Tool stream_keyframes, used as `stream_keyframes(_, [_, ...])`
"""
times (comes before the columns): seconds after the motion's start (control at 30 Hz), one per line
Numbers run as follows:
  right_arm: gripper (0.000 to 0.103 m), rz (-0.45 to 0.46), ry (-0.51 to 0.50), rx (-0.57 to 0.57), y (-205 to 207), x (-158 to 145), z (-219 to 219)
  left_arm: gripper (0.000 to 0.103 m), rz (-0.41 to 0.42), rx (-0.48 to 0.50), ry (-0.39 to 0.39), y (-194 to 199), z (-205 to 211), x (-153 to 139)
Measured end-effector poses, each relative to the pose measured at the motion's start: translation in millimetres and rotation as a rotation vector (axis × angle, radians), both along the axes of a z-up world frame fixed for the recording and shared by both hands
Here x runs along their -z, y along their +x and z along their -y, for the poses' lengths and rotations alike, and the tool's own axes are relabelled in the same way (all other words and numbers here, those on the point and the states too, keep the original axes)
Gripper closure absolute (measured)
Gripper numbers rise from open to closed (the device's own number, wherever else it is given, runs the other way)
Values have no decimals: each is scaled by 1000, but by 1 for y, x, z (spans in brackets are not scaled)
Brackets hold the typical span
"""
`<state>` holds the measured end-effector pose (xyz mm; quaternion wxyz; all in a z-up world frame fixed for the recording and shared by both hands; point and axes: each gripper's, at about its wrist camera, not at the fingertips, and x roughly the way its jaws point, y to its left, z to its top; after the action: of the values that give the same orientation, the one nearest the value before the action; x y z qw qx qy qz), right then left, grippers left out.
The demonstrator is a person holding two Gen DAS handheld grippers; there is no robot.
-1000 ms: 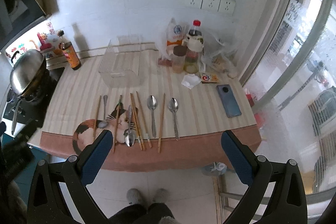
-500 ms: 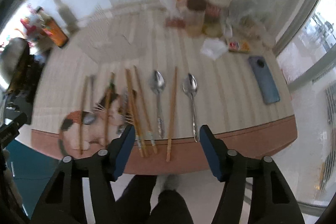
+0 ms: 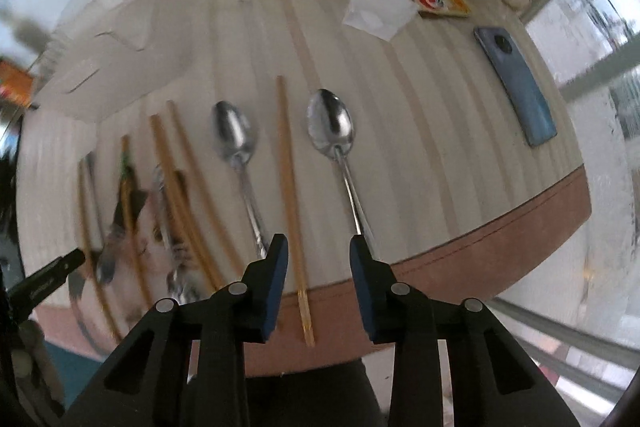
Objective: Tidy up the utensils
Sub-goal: 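Grasp a wooden chopstick with the right tool while the left tool grasps another chopstick, then lift the chopsticks off the cloth with both tools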
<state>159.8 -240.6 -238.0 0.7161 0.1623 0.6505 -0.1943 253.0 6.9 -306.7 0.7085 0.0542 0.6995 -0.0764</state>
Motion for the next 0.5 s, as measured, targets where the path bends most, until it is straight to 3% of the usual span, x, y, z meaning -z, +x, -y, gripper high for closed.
stream_keyframes(0.2, [69, -78, 9, -15, 27, 44, 1, 98, 11, 62, 38, 7, 20, 4])
stream_keyframes(0.27, [73, -108, -9, -30, 34, 58, 0, 98, 7, 58, 43, 9, 18, 4])
stream_keyframes(0.33, [92, -105, -32, -51, 39, 58, -2, 98, 3, 40, 58, 13, 9, 1])
stream_keyframes(0.5, [96, -139, -13, -78, 39, 58, -2, 98, -20, -33, 39, 8, -12, -6])
